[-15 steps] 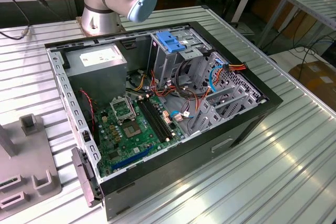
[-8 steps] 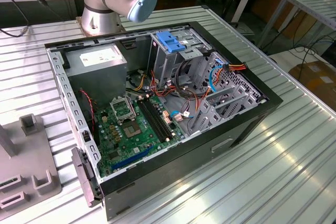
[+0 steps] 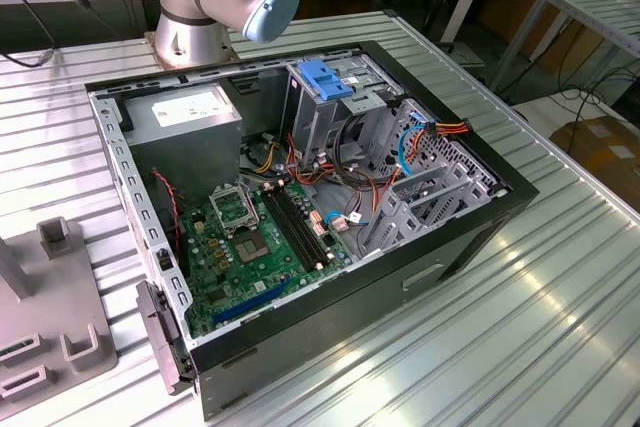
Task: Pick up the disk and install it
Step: 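Pick up the disk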
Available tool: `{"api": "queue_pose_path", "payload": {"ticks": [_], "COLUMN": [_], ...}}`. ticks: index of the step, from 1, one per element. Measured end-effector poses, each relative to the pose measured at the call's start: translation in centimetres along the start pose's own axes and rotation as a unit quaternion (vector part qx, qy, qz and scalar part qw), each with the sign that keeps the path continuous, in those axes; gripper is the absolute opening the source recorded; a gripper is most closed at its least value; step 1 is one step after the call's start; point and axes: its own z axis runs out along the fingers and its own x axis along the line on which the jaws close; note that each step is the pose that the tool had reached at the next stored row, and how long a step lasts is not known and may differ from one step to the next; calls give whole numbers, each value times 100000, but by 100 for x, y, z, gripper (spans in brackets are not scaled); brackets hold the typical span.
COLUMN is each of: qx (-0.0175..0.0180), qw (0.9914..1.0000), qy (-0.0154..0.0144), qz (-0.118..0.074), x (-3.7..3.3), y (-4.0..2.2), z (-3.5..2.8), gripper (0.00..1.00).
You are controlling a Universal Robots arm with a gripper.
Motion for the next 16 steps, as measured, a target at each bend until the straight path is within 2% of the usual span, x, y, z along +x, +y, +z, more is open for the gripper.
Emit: {"api": "queue_pose_path", "payload": {"ticks": [6,9,16], "qx": [1,-2,2], "qw": [100000,100000,100000], "qy": [1,1,0], "qz": [5,6,5], "x": [1,2,4], "y": [1,2,3], "z": [-61,-124,-218], "gripper": [37,37,37]}}
